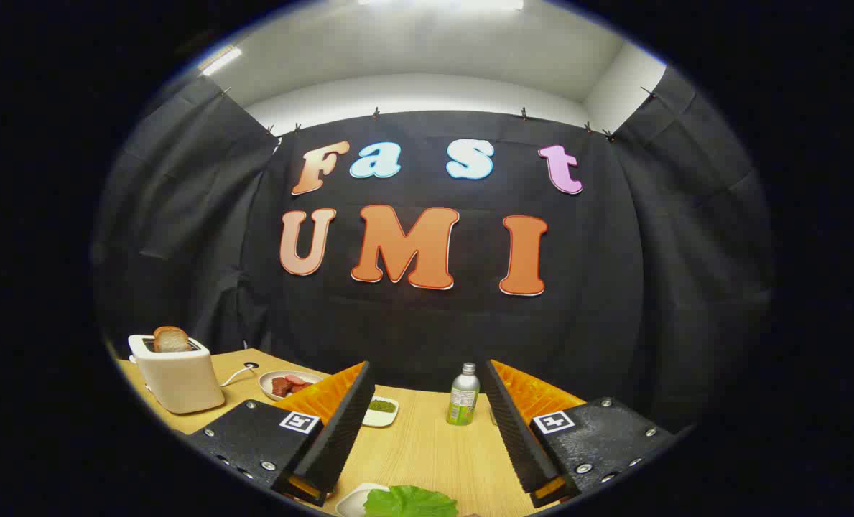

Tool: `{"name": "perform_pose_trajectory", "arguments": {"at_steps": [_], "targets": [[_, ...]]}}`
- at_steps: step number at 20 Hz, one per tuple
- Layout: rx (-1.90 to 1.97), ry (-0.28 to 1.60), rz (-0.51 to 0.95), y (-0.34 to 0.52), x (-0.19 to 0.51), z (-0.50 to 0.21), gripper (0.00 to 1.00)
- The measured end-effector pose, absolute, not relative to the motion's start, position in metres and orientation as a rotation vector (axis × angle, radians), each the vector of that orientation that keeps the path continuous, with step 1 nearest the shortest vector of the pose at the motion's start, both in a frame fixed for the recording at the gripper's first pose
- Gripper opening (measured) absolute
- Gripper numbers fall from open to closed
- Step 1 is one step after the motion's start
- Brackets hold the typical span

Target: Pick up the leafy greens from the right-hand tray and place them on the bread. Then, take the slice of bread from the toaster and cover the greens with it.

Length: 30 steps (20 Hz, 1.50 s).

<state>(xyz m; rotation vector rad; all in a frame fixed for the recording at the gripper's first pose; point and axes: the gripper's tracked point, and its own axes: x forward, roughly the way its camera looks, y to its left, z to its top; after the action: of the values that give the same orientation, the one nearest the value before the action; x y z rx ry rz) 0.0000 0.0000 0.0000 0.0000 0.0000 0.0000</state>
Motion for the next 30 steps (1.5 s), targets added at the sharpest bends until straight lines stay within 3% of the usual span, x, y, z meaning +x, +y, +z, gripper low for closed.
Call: {"name": "perform_pose_trajectory", "arguments": {"at_steps": [21, 25, 30], "targets": [[0.012, 0.079, -0.039, -0.001, 0.004, -0.022, 0.92], [0.028, 0.147, -0.025, 0.01, 0.006, -0.045, 0.98], [-0.001, 0.255, -0.021, 0.015, 0.002, -0.075, 0.99]]}}
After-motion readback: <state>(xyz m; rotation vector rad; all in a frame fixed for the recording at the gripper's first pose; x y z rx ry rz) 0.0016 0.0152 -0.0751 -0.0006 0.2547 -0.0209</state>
